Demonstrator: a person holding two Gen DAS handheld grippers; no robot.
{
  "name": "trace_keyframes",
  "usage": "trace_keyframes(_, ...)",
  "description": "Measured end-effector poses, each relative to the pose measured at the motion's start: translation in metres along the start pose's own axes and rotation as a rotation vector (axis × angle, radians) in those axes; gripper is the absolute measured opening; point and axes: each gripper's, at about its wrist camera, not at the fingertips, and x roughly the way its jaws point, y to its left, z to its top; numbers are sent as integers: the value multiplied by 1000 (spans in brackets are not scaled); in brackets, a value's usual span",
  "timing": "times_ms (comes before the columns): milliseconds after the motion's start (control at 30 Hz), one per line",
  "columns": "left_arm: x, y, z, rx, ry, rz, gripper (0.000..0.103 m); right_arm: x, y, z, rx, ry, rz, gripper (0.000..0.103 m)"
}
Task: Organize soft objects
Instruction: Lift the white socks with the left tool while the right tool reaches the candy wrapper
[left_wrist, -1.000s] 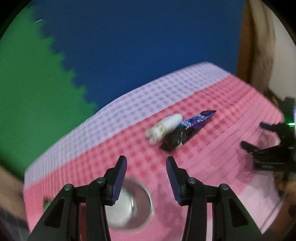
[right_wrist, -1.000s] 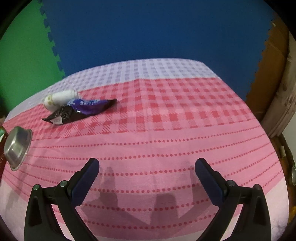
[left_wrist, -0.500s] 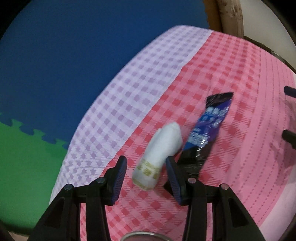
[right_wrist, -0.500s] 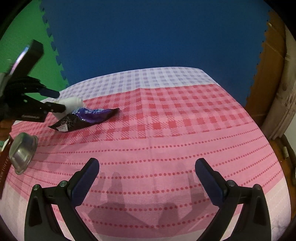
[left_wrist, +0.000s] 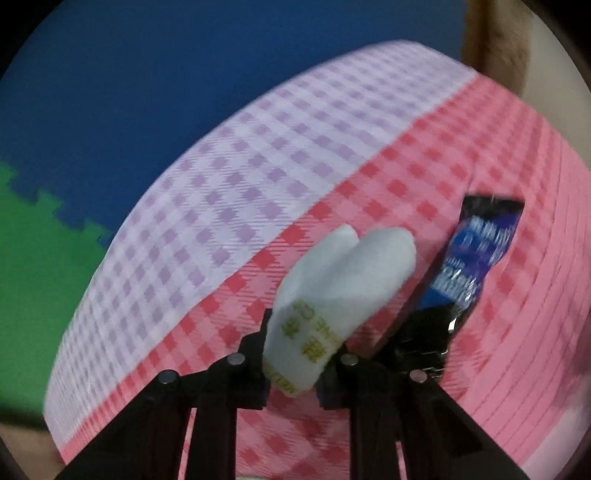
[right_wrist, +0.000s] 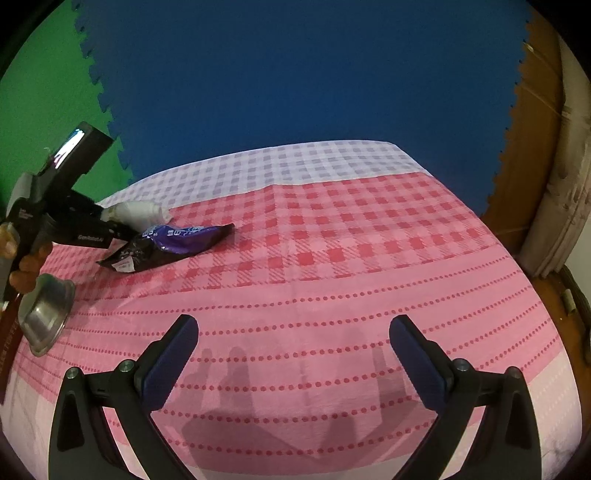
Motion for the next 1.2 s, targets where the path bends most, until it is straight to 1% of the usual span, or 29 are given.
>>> trace_keyframes(67, -21, 3, -7, -82, -51, 2, 16, 0, -2, 0, 11, -1, -2, 103)
trace_keyframes(100, -37, 4, -14, -139, -83, -12, 16, 0, -3, 0, 16, -1, -5, 103)
trace_keyframes(200, -85, 3, -41, -272, -143, -36, 16, 0, -3, 0, 18, 2, -10, 103)
trace_keyframes(267, -117, -3, -71, -360, -161, -70, 16, 0, -3, 0, 18, 6, -11, 103)
trace_keyframes(333, -136, -4, -99, -430, -163, -84, 16, 1, -3, 0, 19, 13, -15, 103)
trace_keyframes(367, -146, -5, -118, -464, -165, -85, 16, 2, -3, 0, 17, 19, -17, 103)
trace_keyframes(433, -166, -9, -157, -513, -173, -53, 16, 7, -2, 1, 10, 41, -22, 103)
trace_keyframes(467, -168, -6, -171, -534, -172, -48, 16, 11, 0, 1, 0, 65, -26, 103)
trace_keyframes(500, -175, -7, -193, -564, -164, -46, 16, 15, 2, 1, -12, 91, -30, 103)
trace_keyframes(567, -185, -8, -230, -619, -140, -35, 16, 27, 8, 2, -36, 170, -21, 103)
trace_keyframes(600, -192, -9, -245, -641, -135, -29, 16, 31, 11, 3, -35, 210, 7, 103)
trace_keyframes(667, -202, -8, -272, -680, -128, -20, 16, 26, 18, 10, 16, 224, 111, 103)
trace_keyframes(700, -208, -9, -286, -696, -129, -1, 16, 25, 23, 16, 65, 235, 167, 103)
trace_keyframes(833, -229, -4, -321, -725, -145, 56, 16, 44, 47, 36, 202, 304, 275, 103)
trace_keyframes(900, -236, -5, -332, -731, -156, 65, 16, 62, 56, 43, 307, 351, 294, 103)
trace_keyframes(933, -239, -4, -337, -737, -164, 73, 16, 73, 59, 47, 378, 375, 291, 103)
trace_keyframes(967, -242, -3, -344, -744, -172, 77, 17, 81, 60, 50, 422, 389, 274, 103)
trace_keyframes(1067, -251, 5, -363, -775, -192, 65, 17, 95, 69, 62, 513, 387, 204, 103)
trace_keyframes(1100, -252, 8, -369, -786, -195, 66, 17, 102, 74, 65, 533, 404, 168, 103)
trace_keyframes(1167, -249, 10, -376, -795, -188, 61, 17, 111, 87, 75, 518, 417, 79, 103)
trace_keyframes(1200, -250, 12, -378, -798, -183, 64, 17, 116, 95, 79, 499, 424, 52, 103)
